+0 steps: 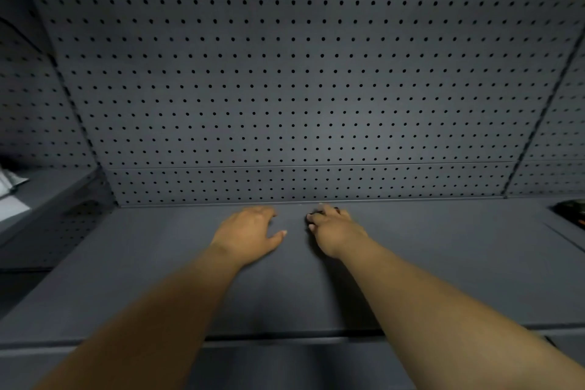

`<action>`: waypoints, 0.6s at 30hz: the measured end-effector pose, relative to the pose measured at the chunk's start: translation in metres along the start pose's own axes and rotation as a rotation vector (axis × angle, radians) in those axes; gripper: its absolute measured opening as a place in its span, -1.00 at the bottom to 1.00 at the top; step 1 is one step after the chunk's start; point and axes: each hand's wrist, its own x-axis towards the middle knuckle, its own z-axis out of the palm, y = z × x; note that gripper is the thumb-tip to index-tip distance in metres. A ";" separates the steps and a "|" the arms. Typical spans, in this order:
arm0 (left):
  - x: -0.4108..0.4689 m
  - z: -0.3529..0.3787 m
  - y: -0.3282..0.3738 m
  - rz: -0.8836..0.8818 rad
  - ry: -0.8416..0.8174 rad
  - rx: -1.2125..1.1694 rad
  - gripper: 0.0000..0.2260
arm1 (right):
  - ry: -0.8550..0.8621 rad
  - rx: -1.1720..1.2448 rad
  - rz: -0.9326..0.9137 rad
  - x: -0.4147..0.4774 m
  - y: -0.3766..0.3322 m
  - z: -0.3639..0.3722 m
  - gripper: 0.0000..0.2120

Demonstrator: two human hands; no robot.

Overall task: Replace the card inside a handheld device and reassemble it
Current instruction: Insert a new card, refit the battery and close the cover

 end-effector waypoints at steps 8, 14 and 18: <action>0.002 -0.001 0.000 0.021 -0.003 0.001 -0.52 | 0.114 0.111 0.091 0.001 0.007 -0.010 -0.56; 0.004 0.000 -0.003 0.025 -0.007 0.000 -0.52 | 0.087 -0.020 0.010 -0.001 0.003 -0.003 -0.57; 0.006 -0.001 -0.006 0.019 0.001 -0.004 -0.53 | 0.150 0.040 0.025 0.001 0.003 0.001 -0.61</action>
